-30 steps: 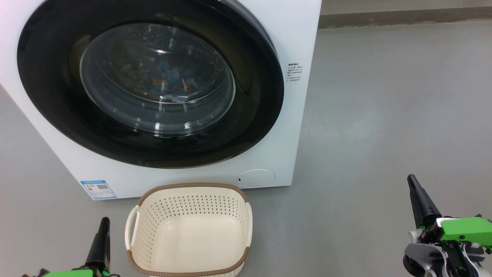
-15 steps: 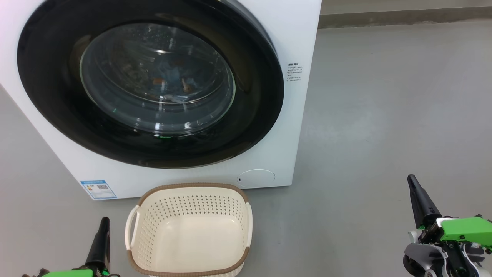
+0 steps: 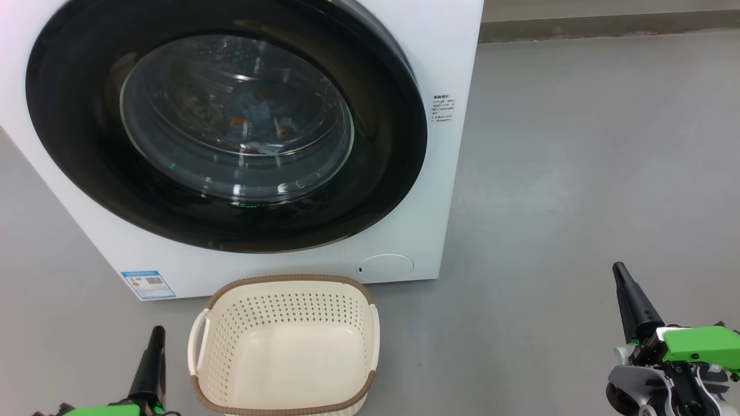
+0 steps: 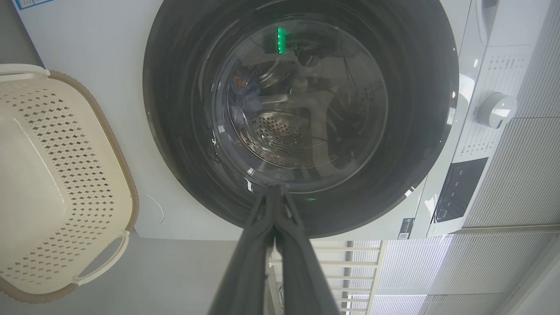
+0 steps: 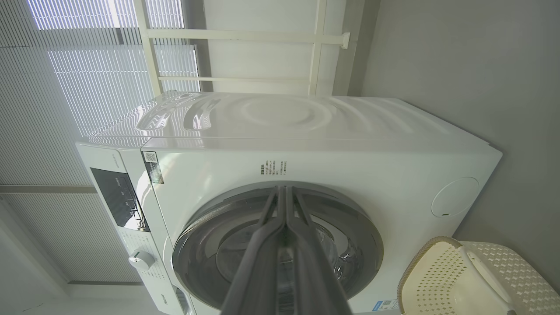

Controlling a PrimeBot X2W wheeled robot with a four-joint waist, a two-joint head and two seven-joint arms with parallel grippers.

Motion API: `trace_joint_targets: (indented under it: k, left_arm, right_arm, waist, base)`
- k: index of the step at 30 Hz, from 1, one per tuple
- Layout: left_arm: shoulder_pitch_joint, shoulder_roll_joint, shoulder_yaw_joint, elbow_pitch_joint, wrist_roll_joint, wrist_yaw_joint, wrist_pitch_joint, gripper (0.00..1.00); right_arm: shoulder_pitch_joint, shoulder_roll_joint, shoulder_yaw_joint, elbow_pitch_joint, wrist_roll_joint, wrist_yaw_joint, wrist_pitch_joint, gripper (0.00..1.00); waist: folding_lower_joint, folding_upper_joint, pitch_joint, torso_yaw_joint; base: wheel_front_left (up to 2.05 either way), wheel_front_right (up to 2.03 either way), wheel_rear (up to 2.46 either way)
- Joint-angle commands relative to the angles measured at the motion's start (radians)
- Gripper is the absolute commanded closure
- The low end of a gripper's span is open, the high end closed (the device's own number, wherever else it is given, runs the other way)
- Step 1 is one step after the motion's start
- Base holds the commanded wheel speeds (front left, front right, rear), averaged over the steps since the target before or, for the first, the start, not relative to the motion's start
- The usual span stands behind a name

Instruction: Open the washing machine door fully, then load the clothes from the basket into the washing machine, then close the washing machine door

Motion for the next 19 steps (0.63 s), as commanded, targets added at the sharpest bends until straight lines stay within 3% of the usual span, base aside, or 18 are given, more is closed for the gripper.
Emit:
trace_joint_targets:
  k: [1,19]
  left_arm:
    - [-0.048,0.009,0.033,-0.028,-0.008,-0.008,0.004,1.00]
    - [-0.048,0.009,0.033,-0.028,-0.008,-0.008,0.004,1.00]
  right_arm:
    - [-0.005,-0.009,0.018,-0.031,0.001,0.000,0.005,1.00]
    - [-0.005,-0.009,0.018,-0.031,0.001,0.000,0.005,1.00]
  waist:
    - [0.0000,-0.0001,0.000,0.000]
    - [0.0000,-0.0001,0.000,0.000]
  base:
    - [0.00,0.00,0.00]
    - [0.00,0.00,0.00]
